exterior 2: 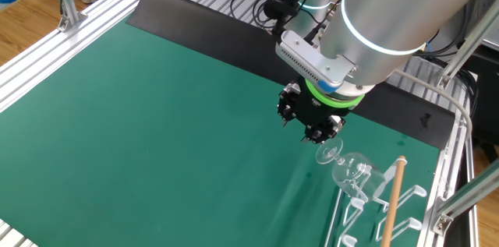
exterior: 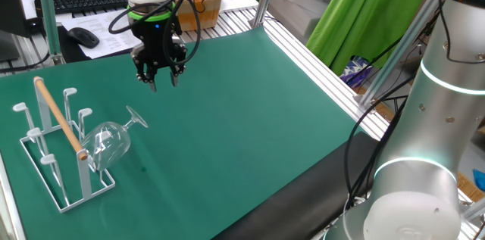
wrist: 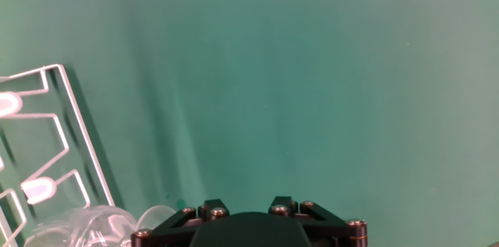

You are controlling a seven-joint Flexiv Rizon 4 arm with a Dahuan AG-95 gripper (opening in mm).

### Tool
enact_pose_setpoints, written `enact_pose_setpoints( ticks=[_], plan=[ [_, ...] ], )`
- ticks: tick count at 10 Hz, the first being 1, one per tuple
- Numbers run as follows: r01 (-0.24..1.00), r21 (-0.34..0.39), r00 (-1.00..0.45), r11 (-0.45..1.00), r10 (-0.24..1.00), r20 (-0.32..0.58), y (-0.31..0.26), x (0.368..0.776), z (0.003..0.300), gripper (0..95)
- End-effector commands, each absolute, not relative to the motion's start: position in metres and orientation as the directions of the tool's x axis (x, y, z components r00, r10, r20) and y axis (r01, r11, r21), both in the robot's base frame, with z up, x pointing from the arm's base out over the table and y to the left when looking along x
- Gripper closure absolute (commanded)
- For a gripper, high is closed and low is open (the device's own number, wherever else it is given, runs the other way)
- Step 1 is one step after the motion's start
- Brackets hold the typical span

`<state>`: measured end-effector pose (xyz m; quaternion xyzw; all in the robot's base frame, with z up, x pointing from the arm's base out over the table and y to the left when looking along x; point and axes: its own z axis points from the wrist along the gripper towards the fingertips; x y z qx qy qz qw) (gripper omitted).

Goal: Put the cup on the cup rack

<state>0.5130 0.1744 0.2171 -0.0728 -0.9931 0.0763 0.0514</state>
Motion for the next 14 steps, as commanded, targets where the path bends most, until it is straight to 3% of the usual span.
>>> enact_pose_setpoints(
  ticks=[1, 13, 14],
  plan=[
    [0.136, -0.16, -0.984, 0.978, 0.152, 0.094, 0.1747, 0.5134, 0.2171, 57.0],
    [0.136, -0.16, -0.984, 0.978, 0.152, 0.094, 0.1747, 0.5134, 0.2171, 57.0],
    [0.104, -0.125, -0.991, 0.987, 0.113, 0.071, 0.1743, 0.5136, 0.2174, 57.0]
  ],
)
